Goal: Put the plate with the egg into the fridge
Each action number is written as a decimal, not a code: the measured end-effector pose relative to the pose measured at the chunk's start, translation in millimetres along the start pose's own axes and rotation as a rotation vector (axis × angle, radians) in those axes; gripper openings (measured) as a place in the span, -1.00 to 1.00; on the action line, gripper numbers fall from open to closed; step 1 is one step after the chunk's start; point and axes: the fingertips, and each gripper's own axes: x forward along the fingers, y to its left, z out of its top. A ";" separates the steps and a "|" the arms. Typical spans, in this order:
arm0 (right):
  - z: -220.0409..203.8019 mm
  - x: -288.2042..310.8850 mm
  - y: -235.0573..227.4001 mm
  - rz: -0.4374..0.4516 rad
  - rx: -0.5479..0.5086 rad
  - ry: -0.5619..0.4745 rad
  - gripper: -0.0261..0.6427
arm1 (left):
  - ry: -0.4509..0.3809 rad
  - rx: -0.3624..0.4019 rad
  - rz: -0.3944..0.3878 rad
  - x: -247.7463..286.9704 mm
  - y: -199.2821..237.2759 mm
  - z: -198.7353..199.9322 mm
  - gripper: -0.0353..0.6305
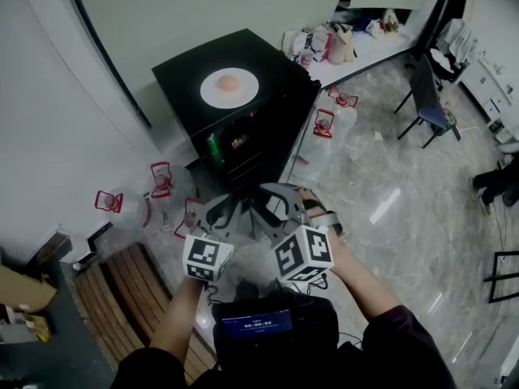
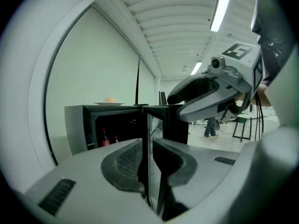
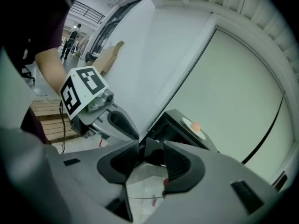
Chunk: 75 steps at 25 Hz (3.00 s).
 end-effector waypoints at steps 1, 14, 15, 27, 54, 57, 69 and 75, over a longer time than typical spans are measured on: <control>-3.8 -6.3 0.1 -0.002 -0.001 0.008 -0.40 | -0.001 0.002 -0.016 4.7 -4.0 1.5 -0.77; -88.3 -110.9 -20.6 -0.122 -0.002 0.229 -0.40 | -0.030 0.053 -0.273 79.3 -96.3 29.4 -0.77; -97.7 -119.7 -24.1 -0.135 0.000 0.251 -0.40 | -0.032 0.061 -0.290 84.1 -104.5 31.2 -0.77; -206.3 -205.8 -93.8 -0.305 0.063 0.494 -0.40 | -0.044 0.111 -0.384 126.0 -163.9 62.5 -0.77; -235.8 -200.6 -144.3 -0.464 0.448 0.195 -0.45 | -0.041 0.095 -0.310 140.7 -162.7 84.8 -0.77; -204.2 -168.9 -146.3 -0.419 0.531 0.067 -0.46 | -0.059 0.086 -0.278 134.5 -148.6 94.2 -0.77; -89.6 -45.3 -123.2 -0.222 0.429 -0.089 -0.48 | -0.078 0.061 -0.104 85.4 -40.0 103.5 -0.77; -55.7 5.1 -113.5 -0.205 0.245 -0.070 -0.48 | -0.090 0.053 -0.052 57.3 9.7 102.9 -0.77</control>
